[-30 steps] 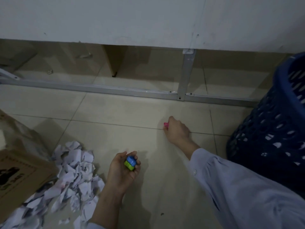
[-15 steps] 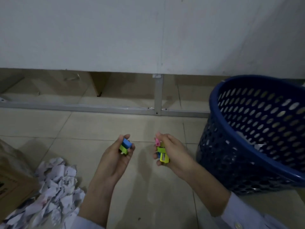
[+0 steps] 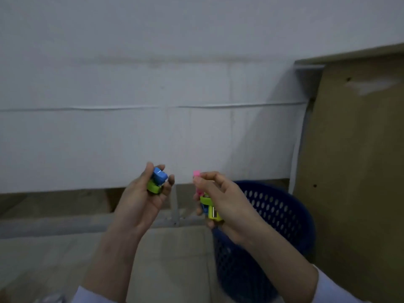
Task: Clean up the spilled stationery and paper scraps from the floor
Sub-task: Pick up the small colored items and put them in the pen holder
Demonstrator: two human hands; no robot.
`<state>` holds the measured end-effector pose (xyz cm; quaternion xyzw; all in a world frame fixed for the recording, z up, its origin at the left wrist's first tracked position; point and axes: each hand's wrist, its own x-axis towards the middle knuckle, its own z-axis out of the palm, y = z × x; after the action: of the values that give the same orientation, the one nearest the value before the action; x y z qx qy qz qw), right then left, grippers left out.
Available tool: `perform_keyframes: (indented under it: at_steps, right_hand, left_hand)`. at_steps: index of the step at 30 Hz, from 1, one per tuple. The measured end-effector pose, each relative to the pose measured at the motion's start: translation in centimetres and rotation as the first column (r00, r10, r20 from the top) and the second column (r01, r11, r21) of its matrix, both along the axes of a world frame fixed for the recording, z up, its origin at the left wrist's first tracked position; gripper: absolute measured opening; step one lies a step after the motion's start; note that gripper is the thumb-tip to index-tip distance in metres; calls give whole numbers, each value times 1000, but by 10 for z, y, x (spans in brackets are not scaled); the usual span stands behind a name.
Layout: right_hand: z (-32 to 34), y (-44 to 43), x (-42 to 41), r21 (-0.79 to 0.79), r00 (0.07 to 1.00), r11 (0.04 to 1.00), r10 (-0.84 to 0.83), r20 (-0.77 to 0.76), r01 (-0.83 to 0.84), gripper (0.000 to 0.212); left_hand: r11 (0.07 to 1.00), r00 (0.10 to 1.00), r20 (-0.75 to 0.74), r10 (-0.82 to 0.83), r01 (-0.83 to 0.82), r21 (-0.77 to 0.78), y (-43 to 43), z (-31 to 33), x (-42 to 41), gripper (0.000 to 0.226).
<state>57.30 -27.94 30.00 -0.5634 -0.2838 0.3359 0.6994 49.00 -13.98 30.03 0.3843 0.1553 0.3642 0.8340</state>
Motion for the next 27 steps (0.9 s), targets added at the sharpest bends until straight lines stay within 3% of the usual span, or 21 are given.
perform_keyframes:
  at_steps: [5,8,10,12,14,16,21,24,27]
  right_hand:
    - [81,-83,11,128,983,984,-140,115,125,20]
    - [118,-138,8,201,870,950,-303,389,240,22]
    - [136,-171,1,246,614,896,-435,659,370,23]
    - [153,-207,-4,361,202,779,-518,831,512,24]
    - [170,-236,-10,475,-159,666,-479,863,575,27]
    - [187,-262,-13,524,-295,622,-440,848,581,30]
    - [241,-307,-3,539,-415,529,-344,842,655,28]
    - [275,-326,21,465,-336,501,-329,882,730,27]
    - [305,-338,58,434,-292,456,-348,891,777,29]
  left_hand:
    - [981,984,123,-130,110,158,-63,93,12,27]
    - [952,961,201,-188,128,278,-100,140,21,28]
    - [924,944,243,-224,126,362,-125,167,27,29]
    - [886,924,276,-263,119,448,-155,192,34,29]
    - [846,911,291,-292,104,522,-184,212,42,30]
    - [797,912,279,-299,78,599,-212,228,53,31]
    - [683,928,238,-287,24,730,-272,262,83,29]
    - [668,912,208,-352,90,739,-297,279,105,30]
    - [718,865,198,-461,233,656,-313,295,126,33]
